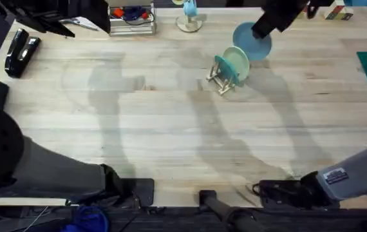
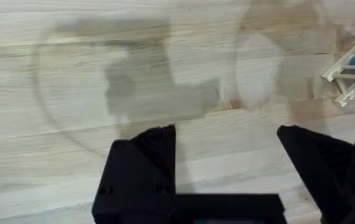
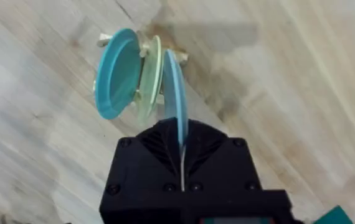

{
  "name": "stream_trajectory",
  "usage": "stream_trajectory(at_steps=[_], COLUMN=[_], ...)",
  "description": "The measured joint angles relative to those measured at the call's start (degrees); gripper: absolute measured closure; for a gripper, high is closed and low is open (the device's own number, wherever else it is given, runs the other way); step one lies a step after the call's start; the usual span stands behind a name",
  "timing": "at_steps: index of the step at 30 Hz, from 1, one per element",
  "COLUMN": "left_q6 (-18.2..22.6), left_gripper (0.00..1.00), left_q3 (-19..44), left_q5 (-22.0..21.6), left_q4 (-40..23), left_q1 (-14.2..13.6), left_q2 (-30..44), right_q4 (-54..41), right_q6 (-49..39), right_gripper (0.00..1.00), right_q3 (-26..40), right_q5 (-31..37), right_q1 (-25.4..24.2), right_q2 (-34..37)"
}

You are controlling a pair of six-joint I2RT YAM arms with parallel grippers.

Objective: Pick up the plates from the table one by one and place each into a slot on the dish rack.

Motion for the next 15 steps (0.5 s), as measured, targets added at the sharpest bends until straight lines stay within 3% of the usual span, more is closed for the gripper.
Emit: stream_trajectory(at_steps=[15], left_q6=[0.0], left_gripper=[0.007], left_q3=[0.0], left_q5=[0.0], left_q4=[0.0], left_q1=[0.0], left_q2=[0.0], right_q4=[-0.59], right_q6=[-0.18], right_gripper=[0.969], right_q3=[0.69], right_q5=[4.3], right_q1=[-1.64], right_q2=[-6.44])
